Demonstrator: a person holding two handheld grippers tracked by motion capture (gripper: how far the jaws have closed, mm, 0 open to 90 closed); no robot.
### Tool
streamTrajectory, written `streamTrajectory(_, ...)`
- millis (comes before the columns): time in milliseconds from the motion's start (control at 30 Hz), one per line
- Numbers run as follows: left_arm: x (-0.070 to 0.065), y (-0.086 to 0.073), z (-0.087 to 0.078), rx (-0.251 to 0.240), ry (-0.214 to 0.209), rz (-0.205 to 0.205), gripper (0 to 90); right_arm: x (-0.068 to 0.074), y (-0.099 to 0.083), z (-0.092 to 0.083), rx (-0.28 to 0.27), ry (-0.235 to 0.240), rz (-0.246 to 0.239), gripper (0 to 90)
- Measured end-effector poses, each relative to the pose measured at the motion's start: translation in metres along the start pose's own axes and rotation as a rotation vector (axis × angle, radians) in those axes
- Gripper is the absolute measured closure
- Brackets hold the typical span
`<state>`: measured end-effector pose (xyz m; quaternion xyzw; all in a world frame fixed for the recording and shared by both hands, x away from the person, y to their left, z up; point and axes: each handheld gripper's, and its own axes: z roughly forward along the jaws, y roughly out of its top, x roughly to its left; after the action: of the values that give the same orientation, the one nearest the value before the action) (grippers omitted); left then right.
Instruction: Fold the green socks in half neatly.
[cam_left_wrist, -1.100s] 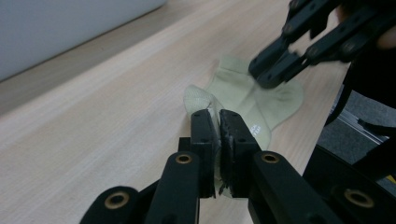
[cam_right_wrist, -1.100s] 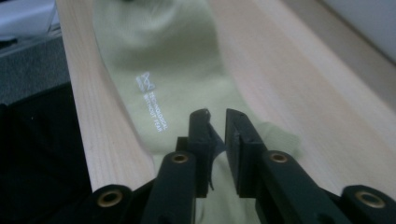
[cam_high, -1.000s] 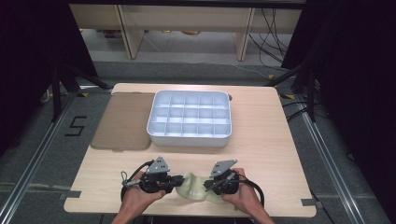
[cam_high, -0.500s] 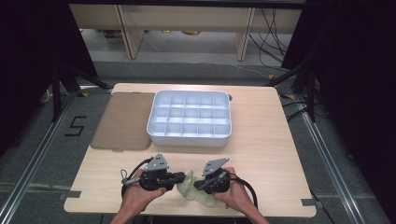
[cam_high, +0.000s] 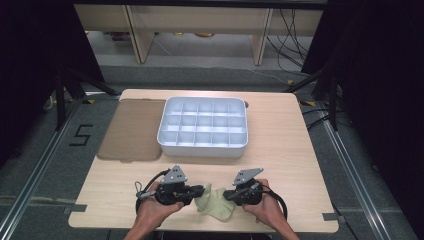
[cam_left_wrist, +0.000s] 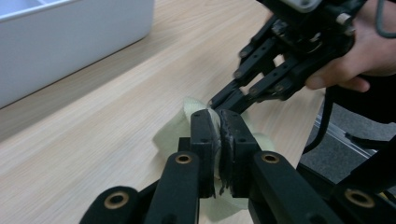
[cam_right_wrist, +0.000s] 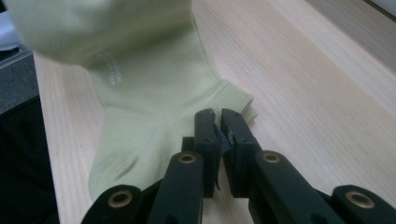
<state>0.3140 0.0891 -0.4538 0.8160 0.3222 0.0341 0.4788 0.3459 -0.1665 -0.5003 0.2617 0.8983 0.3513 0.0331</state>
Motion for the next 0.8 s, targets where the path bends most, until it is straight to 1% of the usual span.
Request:
streamTrajectory(33,0.0,0.0,0.0,0.0,0.0,0.0,83.8,-0.001,0.001,0.001,0.001,0.008,0.004,85.6)
streamTrajectory(67,-0.003,0.002,0.007,0.004,-0.012,0.017,83.8,0.0,0.001,0.002,0.0,0.019,0.019,85.5)
streamTrajectory(100,-0.004,0.003,0.011,0.008,-0.014,0.028,83.9,-0.003,0.001,0.002,-0.007,0.018,0.01,85.5)
streamTrajectory(133,-0.006,0.003,0.015,0.013,-0.02,0.033,83.8,-0.003,0.0,0.001,-0.003,0.03,0.012,85.5)
streamTrajectory(167,-0.009,0.003,0.018,0.016,-0.027,0.03,83.8,-0.004,0.0,0.001,-0.006,0.028,0.014,85.4)
streamTrajectory(200,-0.01,0.003,0.022,0.027,-0.028,0.042,83.8,-0.004,0.0,0.001,-0.009,0.026,0.015,85.4)
streamTrajectory(233,-0.011,0.002,0.025,0.031,-0.031,0.044,83.8,-0.003,0.0,0.001,-0.008,0.029,0.02,85.1)
streamTrajectory(267,-0.012,0.001,0.028,0.04,-0.033,0.033,83.8,-0.005,0.0,0.001,-0.007,0.033,0.017,84.9)
streamTrajectory(300,-0.012,0.001,0.031,0.047,-0.035,0.05,83.7,-0.005,0.0,0.002,-0.012,0.03,0.022,84.7)
streamTrajectory(367,-0.013,0.0,0.033,0.05,-0.033,0.051,83.6,-0.006,-0.001,0.001,-0.013,0.038,0.019,84.6)
streamTrajectory(400,-0.013,-0.002,0.036,0.064,-0.028,0.066,83.6,-0.007,-0.001,0.0,-0.014,0.045,0.04,84.0)
streamTrajectory(467,-0.012,-0.002,0.037,0.062,-0.027,0.06,83.5,-0.009,-0.001,-0.001,-0.029,0.031,0.038,83.2)
streamTrajectory(500,-0.012,-0.002,0.037,0.067,-0.015,0.055,83.3,-0.01,-0.001,-0.003,-0.036,0.032,0.048,82.9)
streamTrajectory(533,-0.01,-0.001,0.038,0.067,-0.02,0.068,83.1,-0.012,-0.002,-0.005,-0.042,0.028,0.054,82.4)
streamTrajectory(567,-0.01,-0.001,0.038,0.067,-0.02,0.068,83.0,-0.013,-0.002,-0.007,-0.049,0.029,0.067,82.3)
streamTrajectory(600,-0.011,-0.001,0.04,0.07,-0.017,0.06,82.8,-0.015,-0.003,-0.008,-0.06,0.033,0.069,82.2)
streamTrajectory(633,-0.011,-0.001,0.04,0.07,-0.017,0.06,82.7,-0.015,-0.003,-0.008,-0.06,0.033,0.069,82.2)
streamTrajectory(667,-0.012,-0.001,0.043,0.083,-0.01,0.067,82.6,-0.018,-0.004,-0.011,-0.068,0.023,0.078,82.0)
streamTrajectory(700,-0.012,-0.001,0.045,0.092,-0.015,0.08,82.4,-0.018,-0.004,-0.013,-0.074,0.024,0.094,81.7)
streamTrajectory(767,-0.013,-0.002,0.047,0.1,-0.007,0.077,80.5,-0.02,-0.004,-0.017,-0.085,0.02,0.101,80.9)
streamTrajectory(800,-0.014,-0.003,0.052,0.103,-0.003,0.065,80.4,-0.021,-0.004,-0.019,-0.086,0.021,0.104,80.5)
